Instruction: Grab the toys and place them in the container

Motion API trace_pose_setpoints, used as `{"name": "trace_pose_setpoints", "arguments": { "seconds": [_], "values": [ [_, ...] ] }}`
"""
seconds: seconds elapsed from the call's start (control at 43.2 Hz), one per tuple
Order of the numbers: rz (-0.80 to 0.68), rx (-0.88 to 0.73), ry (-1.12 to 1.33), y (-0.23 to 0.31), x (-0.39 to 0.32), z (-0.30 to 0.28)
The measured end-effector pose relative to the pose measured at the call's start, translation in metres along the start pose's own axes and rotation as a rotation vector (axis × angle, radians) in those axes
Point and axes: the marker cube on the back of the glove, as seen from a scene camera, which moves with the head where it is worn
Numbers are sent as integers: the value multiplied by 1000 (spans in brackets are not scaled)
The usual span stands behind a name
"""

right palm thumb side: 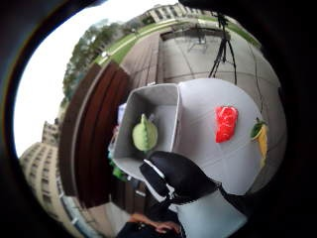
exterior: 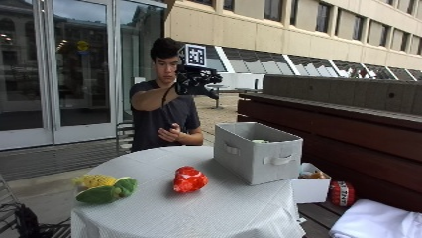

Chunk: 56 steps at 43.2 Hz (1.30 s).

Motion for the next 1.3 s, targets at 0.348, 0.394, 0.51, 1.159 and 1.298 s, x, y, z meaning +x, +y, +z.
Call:
{"name": "trace_pose_setpoints", "arguments": {
  "seconds": [0.348, 0.394, 0.51, 1.159, 1.298],
  "values": [
    [-50, -23, 1, -25, 64, 86],
    [-55, -43, -3, -28, 69, 98],
    [-43, -74, -18, -41, 78, 137],
    [40, -278, -26, -62, 77, 273],
    [31, -369, -39, -69, 84, 296]
  ]
}}
